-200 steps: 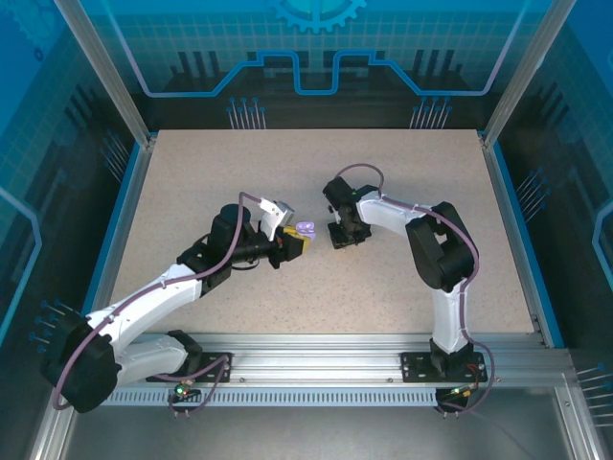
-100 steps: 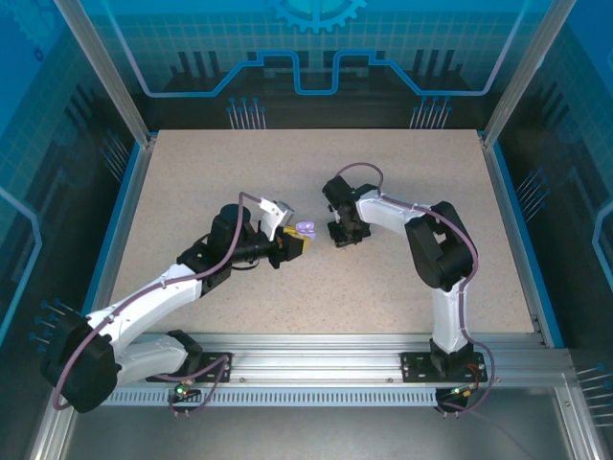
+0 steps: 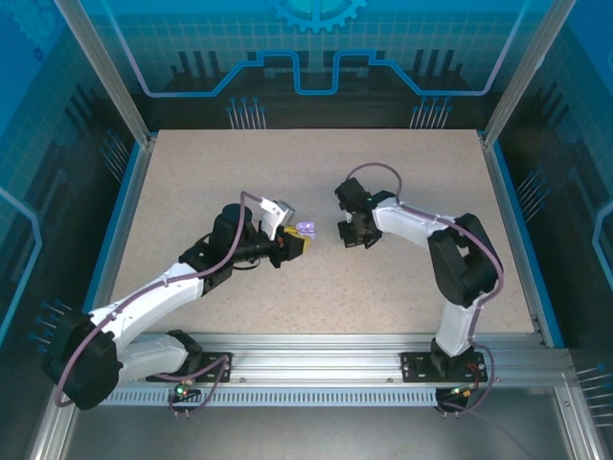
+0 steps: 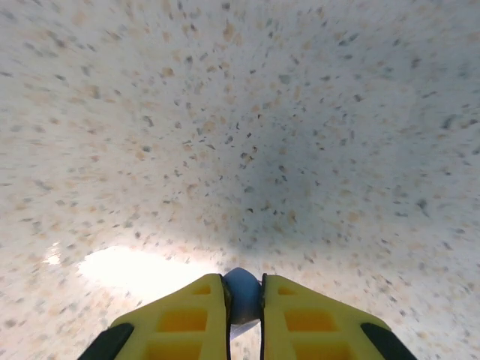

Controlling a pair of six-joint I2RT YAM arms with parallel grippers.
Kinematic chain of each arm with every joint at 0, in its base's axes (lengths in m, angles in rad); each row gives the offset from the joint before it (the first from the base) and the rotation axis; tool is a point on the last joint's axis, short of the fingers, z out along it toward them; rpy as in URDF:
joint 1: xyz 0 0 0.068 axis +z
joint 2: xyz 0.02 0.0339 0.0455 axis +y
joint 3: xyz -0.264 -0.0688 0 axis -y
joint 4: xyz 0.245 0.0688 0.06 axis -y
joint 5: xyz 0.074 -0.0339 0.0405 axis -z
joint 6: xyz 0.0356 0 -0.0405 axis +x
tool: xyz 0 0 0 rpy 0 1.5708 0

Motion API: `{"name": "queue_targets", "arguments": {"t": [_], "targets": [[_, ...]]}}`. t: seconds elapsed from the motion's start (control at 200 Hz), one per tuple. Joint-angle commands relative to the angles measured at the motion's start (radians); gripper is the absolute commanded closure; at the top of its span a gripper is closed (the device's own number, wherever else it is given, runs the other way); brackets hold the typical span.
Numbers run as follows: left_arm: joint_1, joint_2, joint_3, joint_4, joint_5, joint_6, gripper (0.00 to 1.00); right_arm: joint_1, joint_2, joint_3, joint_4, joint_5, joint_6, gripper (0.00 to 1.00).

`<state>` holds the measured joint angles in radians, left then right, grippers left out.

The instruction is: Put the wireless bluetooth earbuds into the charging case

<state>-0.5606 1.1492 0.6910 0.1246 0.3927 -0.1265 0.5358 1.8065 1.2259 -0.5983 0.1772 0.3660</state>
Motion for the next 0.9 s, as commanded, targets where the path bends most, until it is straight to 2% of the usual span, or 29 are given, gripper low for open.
{"name": "queue_targets", "arguments": {"t": [0.0, 0.315, 0.53, 0.896], "targets": [[-0.005, 0.034, -0.005, 0.039, -0.018, -0.038, 0.87, -0.007, -0.129, -0.045, 0.072, -0.012, 0.009, 0.86], [-0.005, 0.117, 0.007, 0.096, -0.001, -0.111, 0.88, 0.016, -0.398, -0.119, 0.157, -0.076, -0.044, 0.86], [-0.005, 0.15, 0.019, 0.135, 0.053, -0.119, 0.87, 0.059, -0.537, -0.14, 0.205, -0.11, -0.098, 0.87], [-0.005, 0.176, 0.006, 0.388, 0.213, -0.078, 0.86, 0.142, -0.686, -0.152, 0.256, -0.147, -0.16, 0.86]]}}
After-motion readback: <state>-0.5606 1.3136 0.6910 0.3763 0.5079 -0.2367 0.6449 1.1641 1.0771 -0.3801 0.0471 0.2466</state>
